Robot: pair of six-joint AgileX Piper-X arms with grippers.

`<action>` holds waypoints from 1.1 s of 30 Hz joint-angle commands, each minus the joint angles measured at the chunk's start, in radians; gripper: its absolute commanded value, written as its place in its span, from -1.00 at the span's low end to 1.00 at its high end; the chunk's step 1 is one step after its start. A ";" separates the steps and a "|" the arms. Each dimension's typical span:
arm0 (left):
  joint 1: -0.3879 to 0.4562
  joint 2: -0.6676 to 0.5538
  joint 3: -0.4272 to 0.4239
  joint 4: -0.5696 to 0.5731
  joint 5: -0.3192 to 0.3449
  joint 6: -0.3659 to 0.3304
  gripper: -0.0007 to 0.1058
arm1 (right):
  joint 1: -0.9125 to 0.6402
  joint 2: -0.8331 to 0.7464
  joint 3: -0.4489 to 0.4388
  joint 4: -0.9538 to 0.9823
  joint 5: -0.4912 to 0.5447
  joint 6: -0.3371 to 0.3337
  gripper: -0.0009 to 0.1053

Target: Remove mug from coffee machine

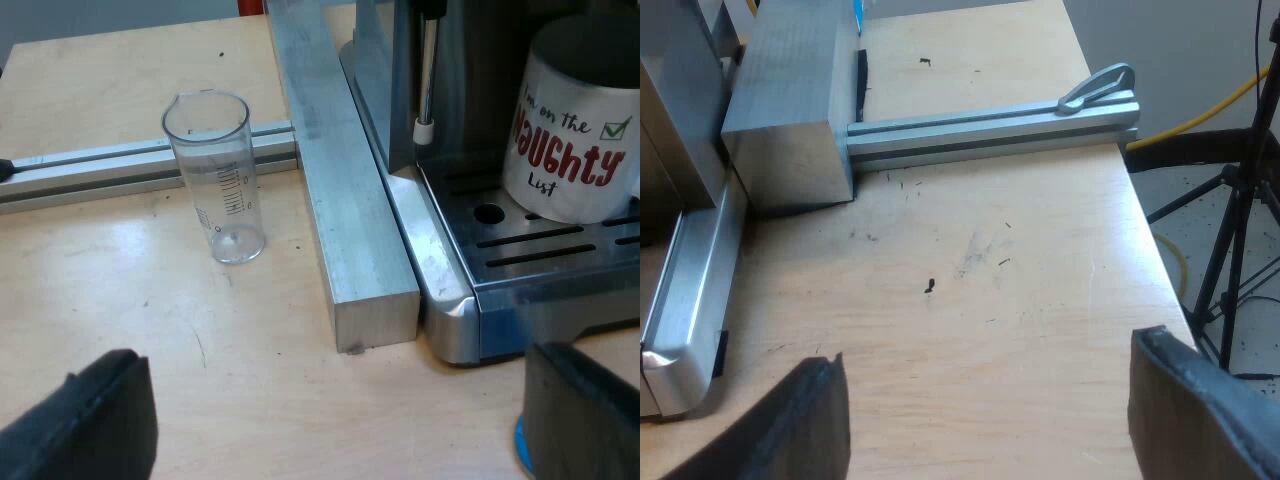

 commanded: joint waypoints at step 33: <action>-0.259 0.070 -0.121 -0.082 0.267 -0.012 0.45 | 0.310 0.320 -0.265 0.019 -0.194 -0.088 0.18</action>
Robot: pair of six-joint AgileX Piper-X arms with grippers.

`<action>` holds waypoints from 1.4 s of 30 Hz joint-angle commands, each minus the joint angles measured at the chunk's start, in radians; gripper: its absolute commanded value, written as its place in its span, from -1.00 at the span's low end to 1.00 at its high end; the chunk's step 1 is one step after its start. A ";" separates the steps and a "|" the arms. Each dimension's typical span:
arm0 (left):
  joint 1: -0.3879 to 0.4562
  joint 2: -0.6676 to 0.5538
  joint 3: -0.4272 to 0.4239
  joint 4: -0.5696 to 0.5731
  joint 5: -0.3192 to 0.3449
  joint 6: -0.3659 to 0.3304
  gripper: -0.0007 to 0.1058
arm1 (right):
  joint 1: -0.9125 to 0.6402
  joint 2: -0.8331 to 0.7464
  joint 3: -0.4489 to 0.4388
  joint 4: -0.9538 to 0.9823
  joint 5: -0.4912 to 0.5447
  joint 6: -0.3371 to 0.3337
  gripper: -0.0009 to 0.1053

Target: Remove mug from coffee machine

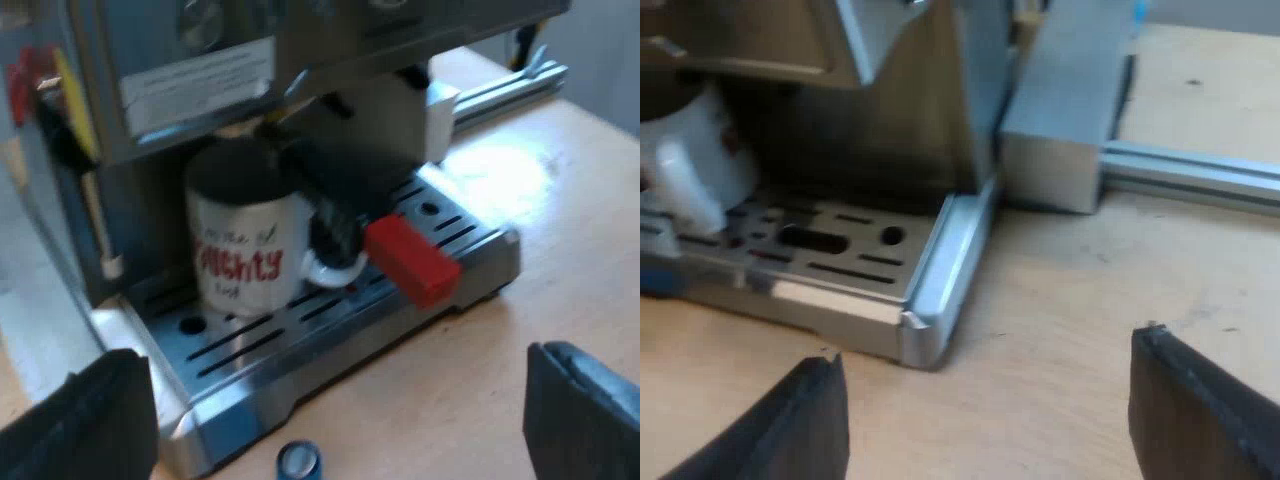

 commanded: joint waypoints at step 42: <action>-0.004 0.006 0.256 -0.259 0.100 -0.005 0.45 | 0.352 0.138 0.461 -0.774 0.001 -0.008 0.18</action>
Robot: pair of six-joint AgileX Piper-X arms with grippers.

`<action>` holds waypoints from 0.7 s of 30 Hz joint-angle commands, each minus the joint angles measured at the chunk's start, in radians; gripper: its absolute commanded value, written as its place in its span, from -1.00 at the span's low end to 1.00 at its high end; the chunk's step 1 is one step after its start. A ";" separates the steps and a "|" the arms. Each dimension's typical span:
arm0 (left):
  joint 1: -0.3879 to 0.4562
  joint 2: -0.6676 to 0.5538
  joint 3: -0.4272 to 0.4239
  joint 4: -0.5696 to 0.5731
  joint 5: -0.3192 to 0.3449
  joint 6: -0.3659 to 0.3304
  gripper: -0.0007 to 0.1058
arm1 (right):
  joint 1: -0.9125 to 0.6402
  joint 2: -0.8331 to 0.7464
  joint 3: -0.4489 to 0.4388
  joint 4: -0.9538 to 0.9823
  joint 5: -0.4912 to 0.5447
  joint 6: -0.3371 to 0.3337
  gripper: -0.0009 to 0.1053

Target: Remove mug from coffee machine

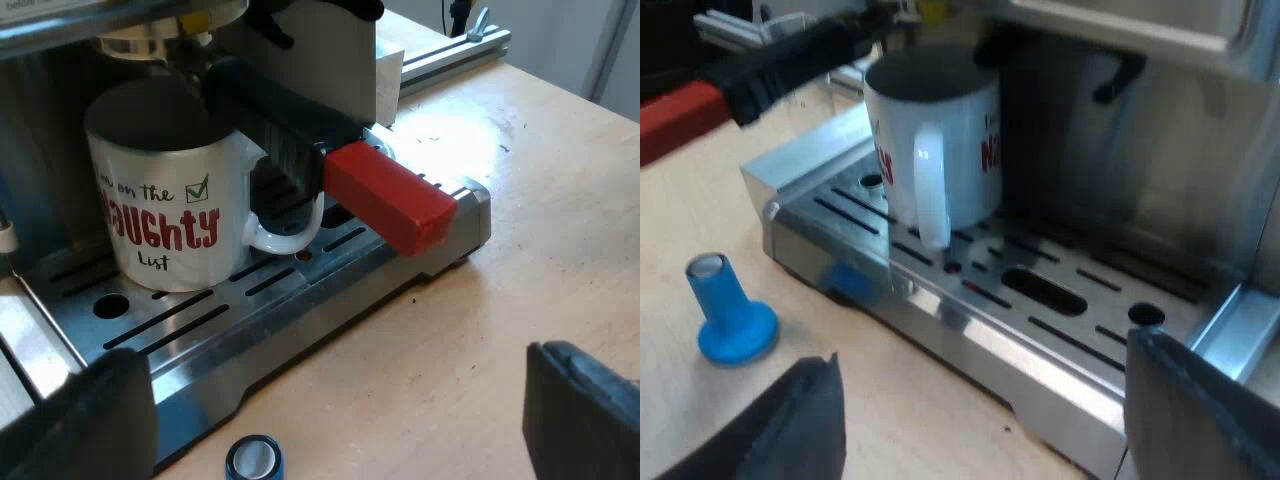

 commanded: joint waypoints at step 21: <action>-0.004 0.002 -0.005 -0.010 -0.007 -0.005 0.45 | 0.087 0.627 0.080 -0.776 0.033 0.043 0.18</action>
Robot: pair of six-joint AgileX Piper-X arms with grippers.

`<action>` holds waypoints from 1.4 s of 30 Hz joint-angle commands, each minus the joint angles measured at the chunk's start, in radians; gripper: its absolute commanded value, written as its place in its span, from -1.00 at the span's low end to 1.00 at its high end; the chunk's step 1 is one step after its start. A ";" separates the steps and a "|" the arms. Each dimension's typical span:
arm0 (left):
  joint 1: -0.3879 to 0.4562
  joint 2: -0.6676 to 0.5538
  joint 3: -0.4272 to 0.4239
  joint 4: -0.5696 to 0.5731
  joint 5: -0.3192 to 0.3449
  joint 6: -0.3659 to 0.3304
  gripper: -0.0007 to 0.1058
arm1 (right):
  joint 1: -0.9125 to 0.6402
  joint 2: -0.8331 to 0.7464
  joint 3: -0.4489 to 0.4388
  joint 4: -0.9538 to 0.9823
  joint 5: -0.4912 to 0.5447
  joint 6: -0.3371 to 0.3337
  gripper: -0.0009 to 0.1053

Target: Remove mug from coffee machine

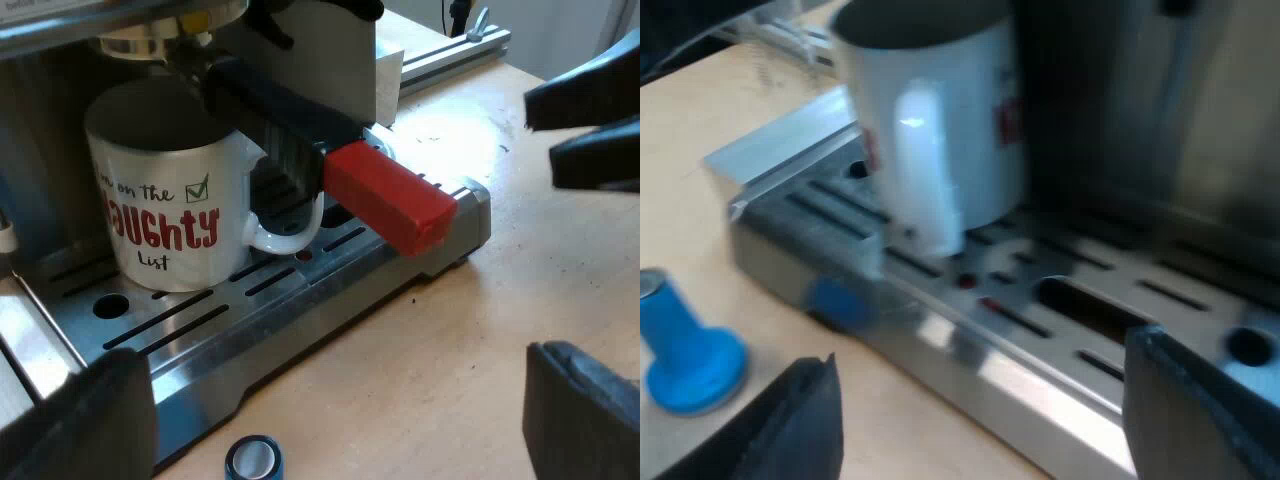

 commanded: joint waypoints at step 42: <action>-0.004 0.002 -0.005 -0.010 -0.005 -0.005 0.45 | 0.156 0.745 -0.444 -0.338 0.213 0.058 0.18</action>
